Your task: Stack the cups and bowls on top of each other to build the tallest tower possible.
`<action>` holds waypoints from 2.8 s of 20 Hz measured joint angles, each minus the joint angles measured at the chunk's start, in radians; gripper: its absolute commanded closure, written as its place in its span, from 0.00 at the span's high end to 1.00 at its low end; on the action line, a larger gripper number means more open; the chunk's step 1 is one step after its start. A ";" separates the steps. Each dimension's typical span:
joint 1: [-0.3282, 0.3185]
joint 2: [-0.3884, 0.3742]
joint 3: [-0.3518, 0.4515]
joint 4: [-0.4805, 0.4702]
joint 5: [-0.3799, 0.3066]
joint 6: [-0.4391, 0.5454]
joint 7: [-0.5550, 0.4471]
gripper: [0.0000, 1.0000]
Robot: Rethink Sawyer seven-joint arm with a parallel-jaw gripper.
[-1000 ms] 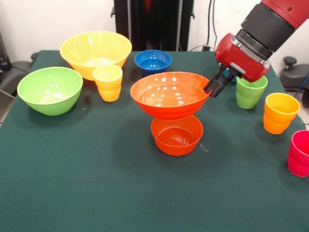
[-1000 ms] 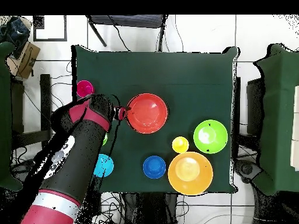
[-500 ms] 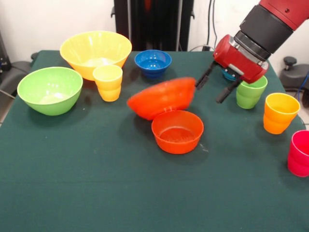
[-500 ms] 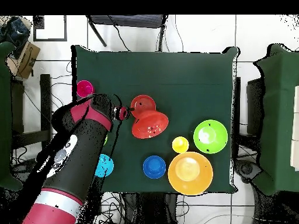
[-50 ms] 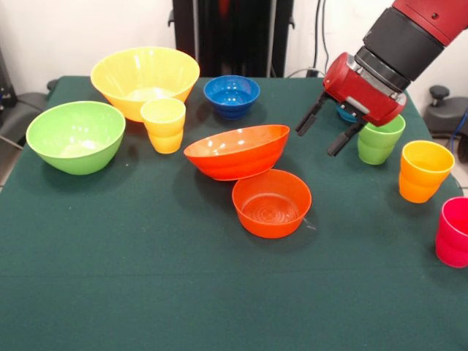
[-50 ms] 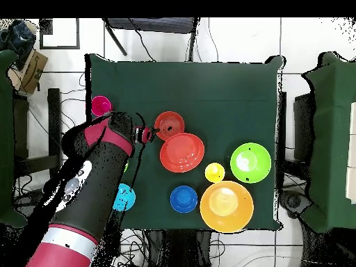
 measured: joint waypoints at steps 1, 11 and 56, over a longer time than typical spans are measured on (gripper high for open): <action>0.000 0.000 0.000 0.000 0.000 0.000 0.000 1.00; -0.008 -0.013 0.013 0.006 0.000 0.000 0.000 1.00; -0.184 -0.154 0.183 0.247 -0.039 -0.200 0.000 1.00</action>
